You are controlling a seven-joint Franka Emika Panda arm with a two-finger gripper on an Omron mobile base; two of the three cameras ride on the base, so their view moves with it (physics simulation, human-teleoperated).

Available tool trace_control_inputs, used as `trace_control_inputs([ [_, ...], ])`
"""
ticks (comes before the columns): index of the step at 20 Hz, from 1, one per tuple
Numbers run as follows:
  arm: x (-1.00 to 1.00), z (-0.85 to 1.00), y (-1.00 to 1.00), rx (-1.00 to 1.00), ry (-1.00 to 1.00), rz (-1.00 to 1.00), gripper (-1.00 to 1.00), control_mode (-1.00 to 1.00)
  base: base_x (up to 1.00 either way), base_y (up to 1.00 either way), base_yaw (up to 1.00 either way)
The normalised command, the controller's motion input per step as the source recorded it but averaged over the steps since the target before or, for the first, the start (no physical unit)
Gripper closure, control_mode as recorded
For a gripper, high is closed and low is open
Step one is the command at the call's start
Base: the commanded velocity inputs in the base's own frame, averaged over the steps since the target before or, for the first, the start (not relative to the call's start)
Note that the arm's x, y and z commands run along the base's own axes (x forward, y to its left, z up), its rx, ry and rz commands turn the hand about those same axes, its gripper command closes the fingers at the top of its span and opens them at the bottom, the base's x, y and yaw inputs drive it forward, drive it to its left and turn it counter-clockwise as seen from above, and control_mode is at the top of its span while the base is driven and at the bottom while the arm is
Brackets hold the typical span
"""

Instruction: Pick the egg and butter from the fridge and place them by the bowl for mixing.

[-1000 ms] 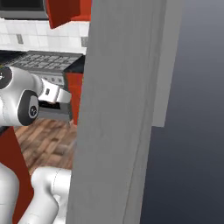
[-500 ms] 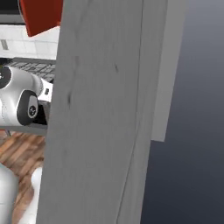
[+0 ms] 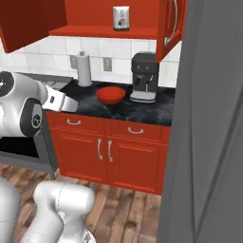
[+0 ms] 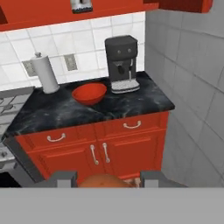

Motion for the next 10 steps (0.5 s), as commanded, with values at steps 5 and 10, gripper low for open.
trace_control_inputs([
  [5, 0.00, 0.00, 0.00, 0.00, 0.00, 0.00, 1.00, 1.00, 1.00, 0.58, 0.00],
  [10, 0.00, 0.00, 0.00, 0.00, 0.00, 0.00, 1.00, 1.00, 0.95, 0.17, 0.03],
])
